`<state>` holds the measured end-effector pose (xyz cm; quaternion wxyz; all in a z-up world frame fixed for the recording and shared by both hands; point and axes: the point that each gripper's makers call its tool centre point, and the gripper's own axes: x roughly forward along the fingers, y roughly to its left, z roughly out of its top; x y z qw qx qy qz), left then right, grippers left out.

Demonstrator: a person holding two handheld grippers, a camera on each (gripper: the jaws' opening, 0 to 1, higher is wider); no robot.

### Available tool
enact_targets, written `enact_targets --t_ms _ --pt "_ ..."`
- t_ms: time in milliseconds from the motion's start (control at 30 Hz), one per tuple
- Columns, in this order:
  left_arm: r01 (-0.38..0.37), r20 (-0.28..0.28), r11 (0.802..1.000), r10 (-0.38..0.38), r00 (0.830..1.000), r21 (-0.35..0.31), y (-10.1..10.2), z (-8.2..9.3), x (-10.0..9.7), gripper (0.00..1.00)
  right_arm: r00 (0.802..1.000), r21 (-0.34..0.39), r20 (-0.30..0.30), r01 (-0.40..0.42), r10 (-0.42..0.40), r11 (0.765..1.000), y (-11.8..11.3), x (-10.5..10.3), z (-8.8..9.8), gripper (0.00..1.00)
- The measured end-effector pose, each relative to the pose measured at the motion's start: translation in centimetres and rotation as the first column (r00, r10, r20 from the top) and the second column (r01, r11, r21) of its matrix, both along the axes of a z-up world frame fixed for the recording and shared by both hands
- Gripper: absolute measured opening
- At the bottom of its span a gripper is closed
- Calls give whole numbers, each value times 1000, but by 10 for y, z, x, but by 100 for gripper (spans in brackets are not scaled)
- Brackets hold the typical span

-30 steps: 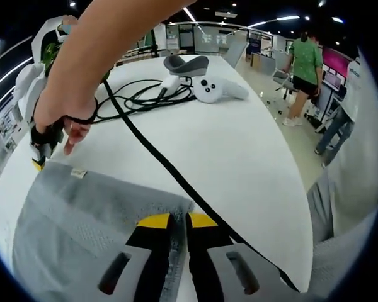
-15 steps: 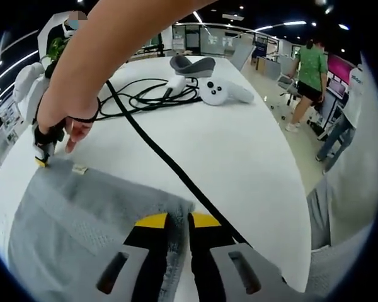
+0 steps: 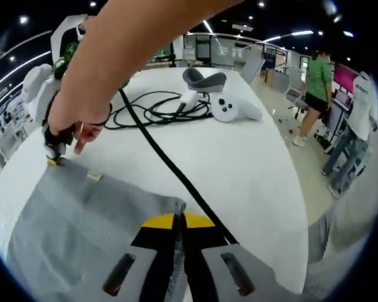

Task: Fold the towel on the table until its edges align and the towel forms a compact rectangular stack.

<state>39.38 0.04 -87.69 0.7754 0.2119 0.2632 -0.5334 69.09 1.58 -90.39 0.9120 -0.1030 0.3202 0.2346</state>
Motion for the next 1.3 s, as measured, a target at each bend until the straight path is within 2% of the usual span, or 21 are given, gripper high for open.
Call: enact_targets --t_ms 133,233,267,400,500,667,867,933,1100,1300 --pt "-31 10 998 32 999 -58 11 25 4 2 1000 -29 16 -8 8 1000 4 -13 18 0" --pt "-49 22 995 52 998 -91 19 41 6 2 1000 -47 18 -8 9 999 4 -11 18 0" --pt "-52 37 993 56 998 -107 23 49 8 2 1000 -50 17 -4 5 999 4 -12 25 0" --pt "-88 21 982 93 995 -169 31 68 9 2 999 -94 27 -28 30 995 4 -13 33 0" --pt "-107 -2 972 109 994 -207 31 76 7 2 998 -139 24 -46 49 989 -4 -15 34 0" --pt "-85 16 965 92 996 -248 18 90 -2 2 998 -155 35 -37 43 987 -15 -20 48 0" --pt "-90 -2 948 93 996 -304 9 107 -8 2 998 -174 54 -32 42 984 -32 -20 64 0" --pt "-89 -5 944 92 996 -317 6 112 -8 2 997 -176 64 -28 40 984 -32 -22 74 0" --pt "-93 6 930 102 995 -355 5 126 -7 2 997 -140 74 11 -1 990 -44 -24 80 0" --pt "-87 24 932 102 994 -351 14 130 -6 2 997 -131 79 26 -15 991 -40 -23 88 0"
